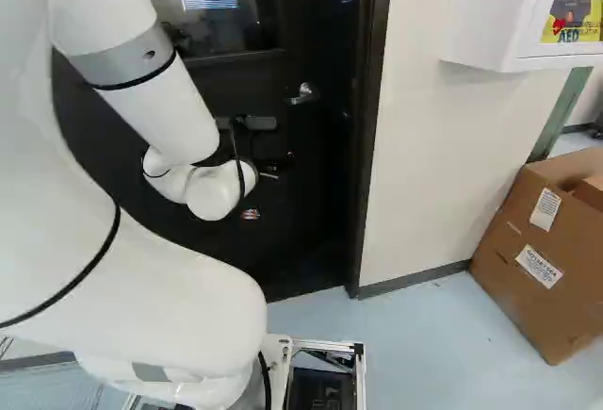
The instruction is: Open the door and move inside
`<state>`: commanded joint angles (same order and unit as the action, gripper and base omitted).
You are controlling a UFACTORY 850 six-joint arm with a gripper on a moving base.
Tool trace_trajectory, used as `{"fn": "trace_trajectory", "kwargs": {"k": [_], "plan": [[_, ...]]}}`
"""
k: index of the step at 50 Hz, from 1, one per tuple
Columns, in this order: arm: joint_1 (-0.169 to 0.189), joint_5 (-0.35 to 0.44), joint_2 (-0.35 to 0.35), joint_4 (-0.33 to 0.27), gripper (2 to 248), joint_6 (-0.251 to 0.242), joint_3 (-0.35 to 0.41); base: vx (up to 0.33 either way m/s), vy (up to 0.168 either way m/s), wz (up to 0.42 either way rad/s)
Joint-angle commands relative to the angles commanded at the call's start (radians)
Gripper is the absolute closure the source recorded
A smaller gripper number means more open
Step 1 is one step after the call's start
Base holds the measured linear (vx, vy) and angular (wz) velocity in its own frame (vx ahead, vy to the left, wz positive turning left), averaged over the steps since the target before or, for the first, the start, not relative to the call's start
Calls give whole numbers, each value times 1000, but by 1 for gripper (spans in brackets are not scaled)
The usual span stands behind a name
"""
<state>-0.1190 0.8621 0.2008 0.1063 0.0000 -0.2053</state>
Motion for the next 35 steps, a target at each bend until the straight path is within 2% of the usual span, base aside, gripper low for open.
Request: {"fn": "trace_trajectory", "kwargs": {"k": [18,35], "plan": [[0,0,0,0,3,0,0,62,84,-214],[0,0,0,0,3,0,0,42,105,-29]]}}
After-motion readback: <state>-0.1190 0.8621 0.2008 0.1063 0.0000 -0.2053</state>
